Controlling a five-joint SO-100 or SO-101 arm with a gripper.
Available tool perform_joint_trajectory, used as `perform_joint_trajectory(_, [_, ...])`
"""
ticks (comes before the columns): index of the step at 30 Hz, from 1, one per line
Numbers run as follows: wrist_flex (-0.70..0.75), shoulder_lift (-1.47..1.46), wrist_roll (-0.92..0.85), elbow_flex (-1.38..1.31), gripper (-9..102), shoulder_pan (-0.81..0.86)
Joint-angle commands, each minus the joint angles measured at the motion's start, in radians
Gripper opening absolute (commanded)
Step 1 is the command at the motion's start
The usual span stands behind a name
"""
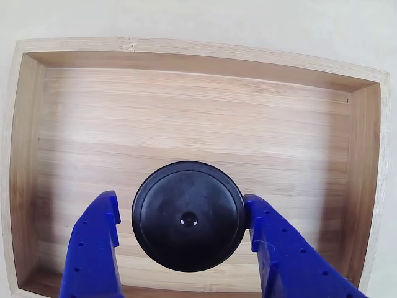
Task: Place the black cylinder in the wooden box then return to rest.
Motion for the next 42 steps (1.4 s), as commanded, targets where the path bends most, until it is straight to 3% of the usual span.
perform_joint_trajectory(1, [-0.031,-0.055,0.015,-0.115,30,0.015])
perform_joint_trajectory(21, [-0.026,-0.324,0.121,0.049,31,0.015])
perform_joint_trajectory(31, [-0.060,-0.557,0.037,0.241,30,-0.031])
perform_joint_trajectory(42, [-0.060,-0.971,-0.032,0.566,22,-0.018])
